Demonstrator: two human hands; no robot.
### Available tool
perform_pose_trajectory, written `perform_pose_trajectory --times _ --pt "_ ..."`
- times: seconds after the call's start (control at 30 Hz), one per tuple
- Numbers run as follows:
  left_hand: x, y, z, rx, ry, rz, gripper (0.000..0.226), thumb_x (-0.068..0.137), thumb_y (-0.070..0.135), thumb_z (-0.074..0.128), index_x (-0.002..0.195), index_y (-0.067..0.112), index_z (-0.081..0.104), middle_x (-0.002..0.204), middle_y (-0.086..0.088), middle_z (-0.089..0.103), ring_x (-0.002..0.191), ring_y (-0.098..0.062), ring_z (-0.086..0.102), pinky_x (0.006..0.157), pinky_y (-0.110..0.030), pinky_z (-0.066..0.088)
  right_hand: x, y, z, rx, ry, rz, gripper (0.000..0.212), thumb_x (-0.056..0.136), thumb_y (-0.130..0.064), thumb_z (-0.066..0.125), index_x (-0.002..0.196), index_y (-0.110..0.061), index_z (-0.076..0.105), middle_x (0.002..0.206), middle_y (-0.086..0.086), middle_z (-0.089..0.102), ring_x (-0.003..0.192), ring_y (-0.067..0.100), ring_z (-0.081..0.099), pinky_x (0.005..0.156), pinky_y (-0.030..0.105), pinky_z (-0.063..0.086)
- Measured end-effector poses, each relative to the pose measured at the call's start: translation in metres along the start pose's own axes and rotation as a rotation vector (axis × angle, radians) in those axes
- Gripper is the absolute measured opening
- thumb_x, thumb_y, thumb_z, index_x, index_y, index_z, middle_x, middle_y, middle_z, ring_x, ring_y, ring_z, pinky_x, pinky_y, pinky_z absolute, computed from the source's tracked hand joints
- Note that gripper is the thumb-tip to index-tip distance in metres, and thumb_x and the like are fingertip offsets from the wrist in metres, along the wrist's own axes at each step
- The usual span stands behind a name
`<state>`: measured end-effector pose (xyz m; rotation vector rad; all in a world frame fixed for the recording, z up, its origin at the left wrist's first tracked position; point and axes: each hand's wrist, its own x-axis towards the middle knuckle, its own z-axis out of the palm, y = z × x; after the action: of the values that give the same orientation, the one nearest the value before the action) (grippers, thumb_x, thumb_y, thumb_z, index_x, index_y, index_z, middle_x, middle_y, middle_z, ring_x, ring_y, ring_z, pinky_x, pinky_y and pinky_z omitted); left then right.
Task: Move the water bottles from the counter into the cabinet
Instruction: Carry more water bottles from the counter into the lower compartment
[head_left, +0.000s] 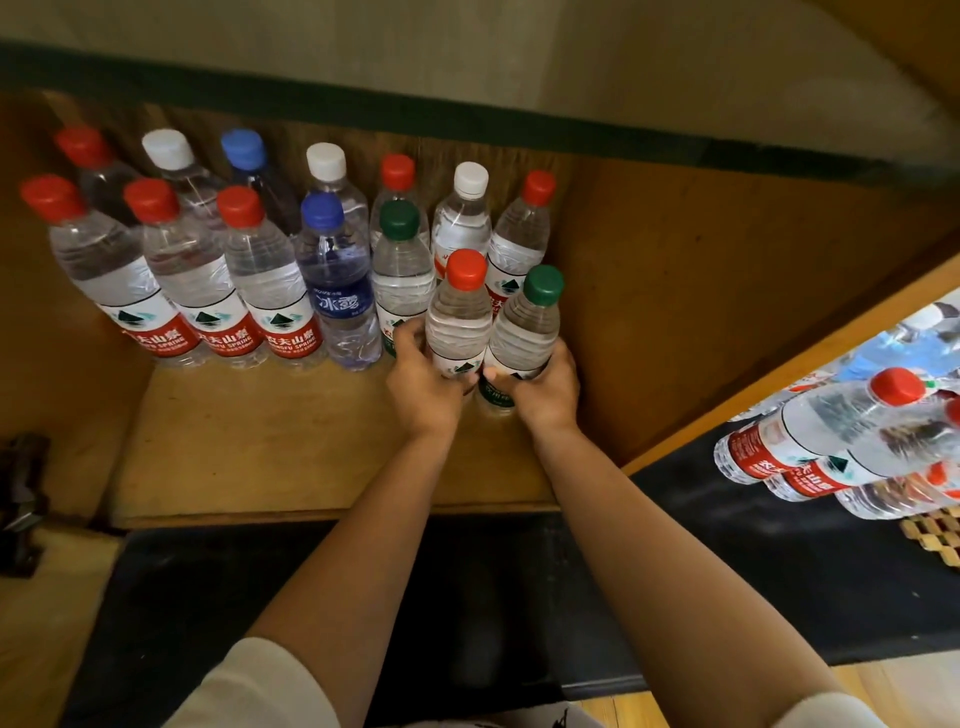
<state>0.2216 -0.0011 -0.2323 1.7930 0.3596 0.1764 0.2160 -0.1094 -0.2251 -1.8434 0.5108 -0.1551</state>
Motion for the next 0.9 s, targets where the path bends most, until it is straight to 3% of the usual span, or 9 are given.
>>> perform_pose_trajectory --times 0.07,0.13,0.23,0.3,0.37,0.47,0.57,0.77,0.9 --pt "-0.001 -0.004 -0.003 -0.021 -0.014 -0.004 0.073 0.059 -0.005 0.08 0.123 0.009 0.047 0.12 -0.007 0.062 0.109 -0.019 0.06 0.096 -0.036 0.049 -0.001 0.002 0.001 0.042 0.012 0.038 0.065 0.062 -0.01 0.083 0.12 -0.014 0.052 0.123 0.005 0.06 0.117 0.022 0.055 0.101 0.04 0.044" --pt "-0.005 -0.009 -0.005 -0.054 -0.012 -0.001 0.069 0.063 -0.009 0.077 0.123 0.008 0.048 0.12 -0.007 0.061 0.11 -0.019 0.059 0.095 -0.031 0.049 -0.007 0.006 0.003 0.102 0.009 0.068 0.068 0.066 -0.011 0.081 0.125 -0.014 0.049 0.126 0.005 0.059 0.119 0.022 0.053 0.103 0.04 0.042" --pt "-0.011 -0.016 -0.006 -0.01 0.035 -0.031 0.059 0.069 -0.003 0.075 0.122 0.011 0.052 0.125 -0.01 0.056 0.112 -0.02 0.056 0.096 -0.03 0.047 -0.019 0.018 0.005 0.147 0.009 0.165 0.074 0.074 -0.015 0.076 0.137 -0.018 0.038 0.137 0.003 0.05 0.128 0.021 0.044 0.102 0.03 0.035" --pt "-0.016 -0.022 -0.006 0.043 0.03 -0.072 0.052 0.076 0.006 0.072 0.124 0.012 0.053 0.127 -0.01 0.056 0.117 -0.021 0.054 0.094 -0.027 0.042 -0.028 0.025 0.006 0.216 0.018 0.334 0.074 0.08 -0.018 0.07 0.142 -0.022 0.03 0.144 0.004 0.042 0.133 0.024 0.038 0.104 0.032 0.032" --pt "-0.022 -0.023 -0.007 -0.079 -0.053 -0.213 0.048 0.085 0.015 0.064 0.131 0.017 0.049 0.13 -0.005 0.056 0.119 -0.023 0.053 0.095 -0.029 0.042 -0.033 0.029 0.006 0.481 0.003 0.571 0.065 0.086 -0.02 0.063 0.142 -0.028 0.03 0.144 0.007 0.041 0.131 0.03 0.041 0.104 0.042 0.038" --pt "-0.023 -0.014 -0.006 -0.578 -0.223 -0.581 0.05 0.093 0.026 0.052 0.14 0.026 0.038 0.134 -0.005 0.052 0.118 -0.028 0.053 0.089 -0.038 0.047 -0.035 0.027 0.003 1.057 -0.042 0.768 0.053 0.092 -0.028 0.053 0.14 -0.018 0.033 0.138 0.02 0.044 0.122 0.036 0.048 0.093 0.043 0.046" --pt "-0.016 -0.006 -0.002 -0.797 -0.221 -0.719 0.043 0.093 0.024 0.051 0.134 0.018 0.042 0.13 -0.012 0.055 0.113 -0.027 0.055 0.091 -0.037 0.046 -0.031 0.02 0.001 1.197 -0.039 0.765 0.051 0.09 -0.028 0.056 0.133 -0.007 0.039 0.133 0.022 0.046 0.119 0.034 0.051 0.096 0.041 0.046" --pt "-0.001 0.0 0.006 -0.889 -0.202 -0.793 0.041 0.091 0.018 0.055 0.128 0.004 0.047 0.118 -0.013 0.061 0.118 -0.025 0.053 0.099 -0.033 0.044 -0.022 0.009 0.003 1.204 -0.051 0.757 0.048 0.086 -0.02 0.061 0.128 -0.003 0.046 0.126 0.021 0.053 0.117 0.03 0.054 0.102 0.039 0.044" --pt "0.007 0.006 0.013 -0.938 -0.173 -0.82 0.037 0.09 0.013 0.057 0.125 0.005 0.05 0.126 -0.015 0.059 0.12 -0.026 0.053 0.1 -0.033 0.044 -0.009 0.0 0.006 1.179 -0.024 0.748 0.043 0.088 -0.021 0.058 0.125 -0.002 0.046 0.12 0.018 0.055 0.116 0.029 0.054 0.093 0.036 0.048"
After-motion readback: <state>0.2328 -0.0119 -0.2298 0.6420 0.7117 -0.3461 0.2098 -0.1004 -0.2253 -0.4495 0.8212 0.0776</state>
